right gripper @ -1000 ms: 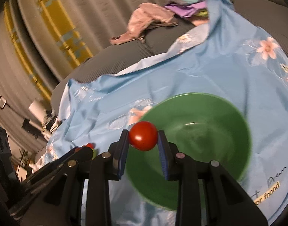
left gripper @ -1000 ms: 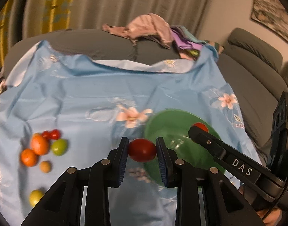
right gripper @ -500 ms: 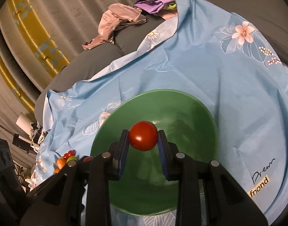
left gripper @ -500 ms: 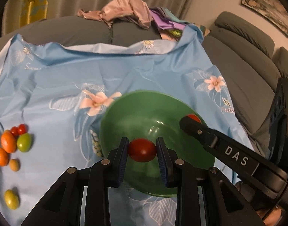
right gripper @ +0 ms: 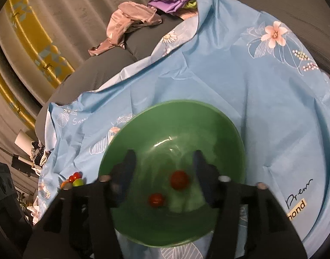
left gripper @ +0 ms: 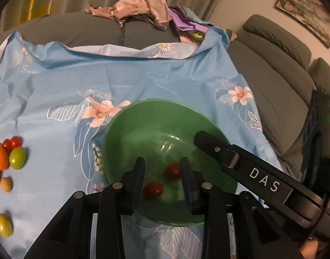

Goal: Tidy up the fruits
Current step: 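Grasp the green fruit with the right gripper while the left grasps the yellow-green oval fruit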

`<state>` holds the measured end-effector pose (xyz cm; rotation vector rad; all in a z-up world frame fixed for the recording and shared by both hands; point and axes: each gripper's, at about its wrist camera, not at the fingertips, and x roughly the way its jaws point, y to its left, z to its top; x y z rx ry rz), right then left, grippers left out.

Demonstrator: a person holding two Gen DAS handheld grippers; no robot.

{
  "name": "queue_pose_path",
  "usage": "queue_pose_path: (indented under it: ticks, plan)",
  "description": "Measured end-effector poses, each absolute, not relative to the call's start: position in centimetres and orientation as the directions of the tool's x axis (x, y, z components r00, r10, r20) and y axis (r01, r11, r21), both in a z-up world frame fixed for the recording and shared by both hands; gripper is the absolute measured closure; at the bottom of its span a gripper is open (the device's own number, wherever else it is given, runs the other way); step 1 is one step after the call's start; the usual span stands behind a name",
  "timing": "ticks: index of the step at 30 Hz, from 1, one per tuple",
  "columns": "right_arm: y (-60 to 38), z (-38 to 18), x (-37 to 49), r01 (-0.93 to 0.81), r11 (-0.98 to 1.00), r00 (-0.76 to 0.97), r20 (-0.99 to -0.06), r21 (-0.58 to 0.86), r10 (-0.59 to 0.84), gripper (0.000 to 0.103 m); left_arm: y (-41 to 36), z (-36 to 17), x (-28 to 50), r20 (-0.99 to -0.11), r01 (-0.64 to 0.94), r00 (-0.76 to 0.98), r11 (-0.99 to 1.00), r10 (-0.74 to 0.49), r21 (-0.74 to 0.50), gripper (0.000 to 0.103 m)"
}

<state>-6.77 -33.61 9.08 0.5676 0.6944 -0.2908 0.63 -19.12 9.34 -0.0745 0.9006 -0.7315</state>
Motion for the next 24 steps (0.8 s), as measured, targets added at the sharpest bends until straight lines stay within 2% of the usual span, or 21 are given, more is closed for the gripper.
queue_pose_path:
  ticks: [8, 10, 14, 18, 24]
  plan:
    - [-32.4, 9.8, -6.3, 0.380, 0.835, 0.762, -0.647, 0.399, -0.038, 0.044, -13.0, 11.3, 0.7, -0.670, 0.460, 0.500, 0.823, -0.550, -0.332, 0.061]
    - [-31.9, 9.9, -6.0, 0.357, 0.844, 0.765, -0.644, 0.401, -0.018, 0.044, -10.7, 11.6, 0.9, -0.674, 0.413, 0.530, 0.851, -0.515, -0.325, 0.060]
    - [-30.2, 10.0, -5.1, 0.297, 0.865, 0.771, -0.636, 0.405, 0.033, 0.044, -4.8, 11.8, 1.9, -0.703, 0.255, 0.608, 0.929, -0.369, -0.267, 0.059]
    - [-28.2, 10.0, -3.9, 0.233, 0.882, 0.767, -0.635, 0.409, 0.092, 0.044, 1.2, 10.9, 2.8, -0.707, 0.095, 0.653, 0.956, -0.270, -0.278, 0.059]
    - [-23.2, 9.5, -1.6, 0.108, 0.917, 0.736, -0.651, 0.384, 0.186, 0.044, 5.3, 8.9, 4.6, -0.716, 0.001, 0.658, 0.951, -0.234, -0.310, 0.059]
